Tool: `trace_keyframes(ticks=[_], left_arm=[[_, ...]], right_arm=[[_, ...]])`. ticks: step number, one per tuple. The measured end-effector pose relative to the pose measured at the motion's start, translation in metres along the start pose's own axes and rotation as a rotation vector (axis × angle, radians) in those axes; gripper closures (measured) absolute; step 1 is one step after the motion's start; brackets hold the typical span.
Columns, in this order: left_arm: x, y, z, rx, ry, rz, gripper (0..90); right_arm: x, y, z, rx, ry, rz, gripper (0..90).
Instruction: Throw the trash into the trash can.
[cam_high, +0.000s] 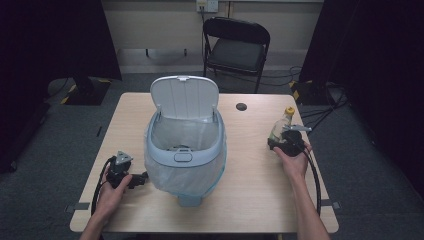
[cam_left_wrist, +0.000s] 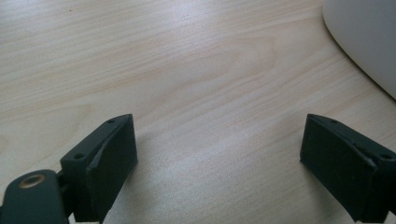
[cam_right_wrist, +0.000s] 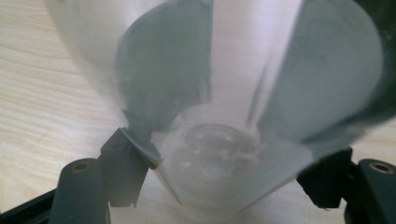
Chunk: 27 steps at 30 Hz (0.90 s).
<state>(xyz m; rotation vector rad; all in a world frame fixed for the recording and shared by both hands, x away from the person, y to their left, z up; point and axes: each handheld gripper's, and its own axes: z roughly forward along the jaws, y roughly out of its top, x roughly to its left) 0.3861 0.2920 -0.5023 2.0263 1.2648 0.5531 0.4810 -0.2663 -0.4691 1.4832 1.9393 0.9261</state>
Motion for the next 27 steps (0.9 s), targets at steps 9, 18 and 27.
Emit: trace_keyframes(ticks=[9,18,27], left_arm=[[0.0,0.0,0.0,0.0,0.0,0.0,10.4],[0.0,0.0,0.0,0.0,0.0,0.0,10.4],[0.0,0.0,0.001,-0.001,-0.006,0.001,9.8]], right_arm=[[0.015,-0.012,-0.013,-0.012,0.037,-0.034,28.0],[0.022,-0.013,-0.011,-0.03,0.074,-0.028,21.6],[0.025,-0.011,-0.005,-0.038,0.04,-0.041,28.0]])
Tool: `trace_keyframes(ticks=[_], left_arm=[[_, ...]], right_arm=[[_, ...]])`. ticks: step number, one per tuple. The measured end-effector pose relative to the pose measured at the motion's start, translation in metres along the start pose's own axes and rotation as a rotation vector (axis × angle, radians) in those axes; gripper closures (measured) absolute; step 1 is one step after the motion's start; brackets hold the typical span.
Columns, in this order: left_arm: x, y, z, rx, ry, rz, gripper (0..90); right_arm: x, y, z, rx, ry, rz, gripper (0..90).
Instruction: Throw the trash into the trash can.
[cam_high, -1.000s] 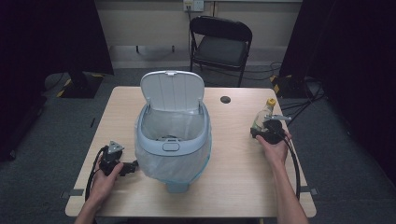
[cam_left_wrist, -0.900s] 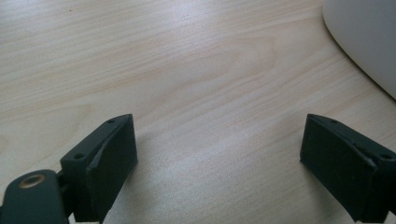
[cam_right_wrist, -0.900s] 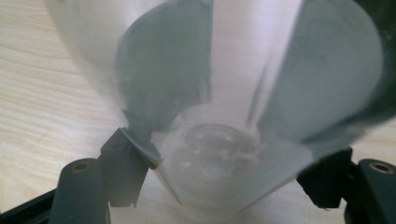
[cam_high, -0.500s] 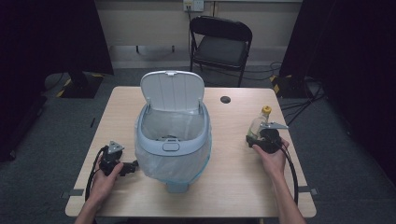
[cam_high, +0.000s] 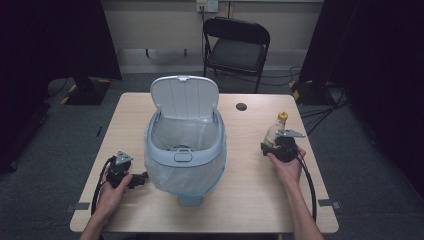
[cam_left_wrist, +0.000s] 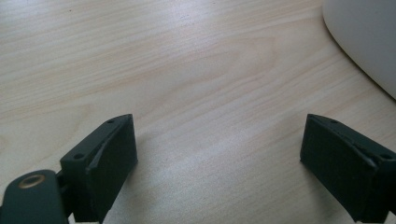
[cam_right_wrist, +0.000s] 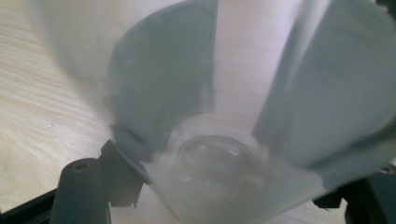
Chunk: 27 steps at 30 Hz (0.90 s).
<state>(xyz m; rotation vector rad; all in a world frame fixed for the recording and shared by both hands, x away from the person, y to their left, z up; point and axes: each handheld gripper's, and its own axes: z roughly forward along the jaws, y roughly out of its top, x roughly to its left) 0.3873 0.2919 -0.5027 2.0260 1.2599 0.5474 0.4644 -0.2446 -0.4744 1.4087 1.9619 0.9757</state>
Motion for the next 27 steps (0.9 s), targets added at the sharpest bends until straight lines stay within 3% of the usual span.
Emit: trace_keyframes(ticks=[5,13,19,27], left_arm=[[0.0,0.001,0.001,0.004,-0.005,0.002,8.2],[0.0,0.001,0.001,0.003,-0.003,0.001,8.3],[0.0,0.001,0.001,0.003,-0.003,0.001,8.3],[0.0,0.001,0.001,0.003,-0.003,0.001,8.3]], right_arm=[[0.002,0.001,-0.003,-0.001,0.026,0.014,28.2],[0.009,0.012,-0.019,-0.061,0.088,0.036,28.1],[0.015,0.016,-0.033,-0.087,0.111,0.025,28.2],[0.018,0.022,-0.049,-0.116,0.143,0.046,28.1]])
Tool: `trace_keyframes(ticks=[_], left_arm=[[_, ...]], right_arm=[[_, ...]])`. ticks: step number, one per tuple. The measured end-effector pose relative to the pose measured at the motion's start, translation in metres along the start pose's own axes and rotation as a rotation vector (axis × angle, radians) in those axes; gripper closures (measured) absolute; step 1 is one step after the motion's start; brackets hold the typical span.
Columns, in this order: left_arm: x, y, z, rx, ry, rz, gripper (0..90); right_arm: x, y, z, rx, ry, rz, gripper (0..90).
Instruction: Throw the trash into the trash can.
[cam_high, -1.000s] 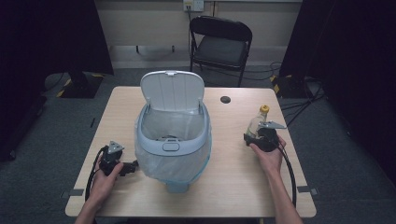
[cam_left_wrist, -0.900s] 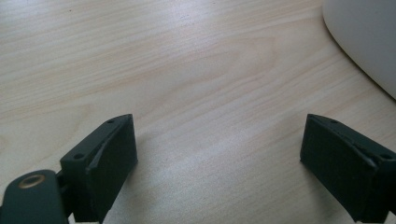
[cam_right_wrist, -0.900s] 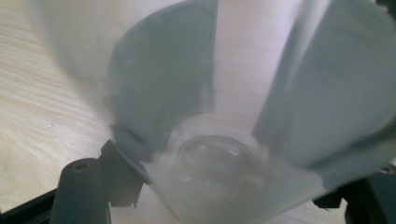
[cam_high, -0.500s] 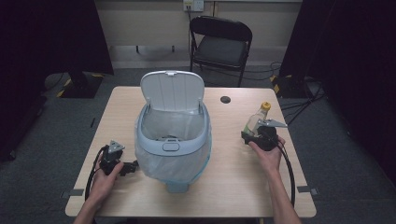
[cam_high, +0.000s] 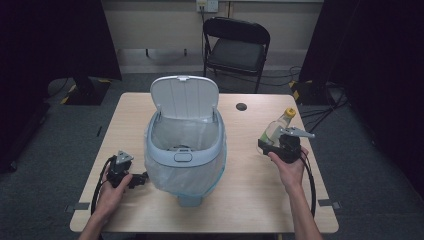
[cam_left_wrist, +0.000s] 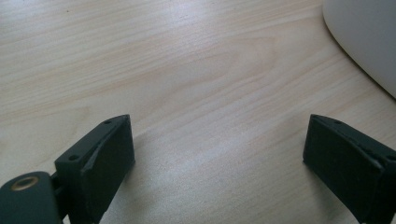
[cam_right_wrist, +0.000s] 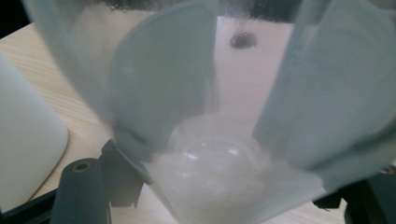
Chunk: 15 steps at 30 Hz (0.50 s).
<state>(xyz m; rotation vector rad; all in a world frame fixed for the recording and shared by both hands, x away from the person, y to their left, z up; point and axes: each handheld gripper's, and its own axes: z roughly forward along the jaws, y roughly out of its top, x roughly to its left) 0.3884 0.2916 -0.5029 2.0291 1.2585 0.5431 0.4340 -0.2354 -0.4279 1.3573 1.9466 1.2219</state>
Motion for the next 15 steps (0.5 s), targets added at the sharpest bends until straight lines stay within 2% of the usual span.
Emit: trace_keyframes(ticks=[1,3,9,15], left_arm=[[0.0,0.0,0.0,0.0,0.0,0.0,8.3],[0.0,0.0,0.0,0.0,0.0,0.0,8.3],[0.0,0.0,0.0,0.0,0.0,0.0,8.3],[0.0,0.0,0.0,0.0,0.0,0.0,8.3]], right_arm=[[0.001,0.001,-0.001,-0.002,0.004,0.003,28.2],[0.006,0.005,-0.003,-0.003,0.049,0.016,28.1],[0.027,0.01,-0.007,-0.006,0.082,-0.027,28.2],[0.037,0.021,-0.024,-0.043,0.117,-0.034,28.1]])
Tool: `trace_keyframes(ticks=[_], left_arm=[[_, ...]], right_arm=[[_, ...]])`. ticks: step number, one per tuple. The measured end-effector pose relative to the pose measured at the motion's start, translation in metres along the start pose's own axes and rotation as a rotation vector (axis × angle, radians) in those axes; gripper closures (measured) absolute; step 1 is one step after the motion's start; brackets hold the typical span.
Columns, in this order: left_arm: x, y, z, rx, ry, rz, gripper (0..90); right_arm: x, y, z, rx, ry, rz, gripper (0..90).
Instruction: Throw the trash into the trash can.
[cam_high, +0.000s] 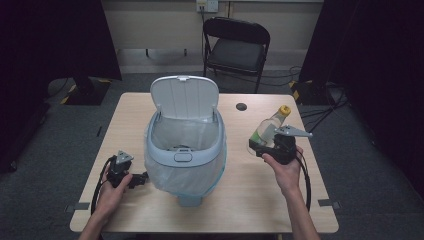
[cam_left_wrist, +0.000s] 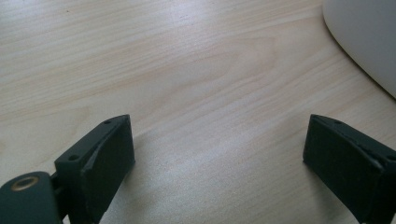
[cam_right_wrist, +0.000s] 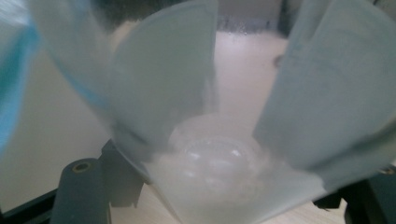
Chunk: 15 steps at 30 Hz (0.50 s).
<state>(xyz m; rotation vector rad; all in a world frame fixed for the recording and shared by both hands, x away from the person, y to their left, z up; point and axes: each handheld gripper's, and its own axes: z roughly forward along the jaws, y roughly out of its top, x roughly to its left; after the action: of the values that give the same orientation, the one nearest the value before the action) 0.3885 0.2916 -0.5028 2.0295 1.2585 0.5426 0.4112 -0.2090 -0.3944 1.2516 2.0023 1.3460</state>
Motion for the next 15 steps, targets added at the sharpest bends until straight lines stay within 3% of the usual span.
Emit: trace_keyframes(ticks=[9,15], left_arm=[[0.0,0.0,0.001,0.001,0.001,0.002,7.6],[0.0,0.0,0.001,0.001,0.001,0.002,7.5]], right_arm=[[0.016,0.019,-0.025,-0.052,0.054,-0.022,28.1],[0.023,0.023,-0.03,-0.059,0.067,-0.042,28.1]])
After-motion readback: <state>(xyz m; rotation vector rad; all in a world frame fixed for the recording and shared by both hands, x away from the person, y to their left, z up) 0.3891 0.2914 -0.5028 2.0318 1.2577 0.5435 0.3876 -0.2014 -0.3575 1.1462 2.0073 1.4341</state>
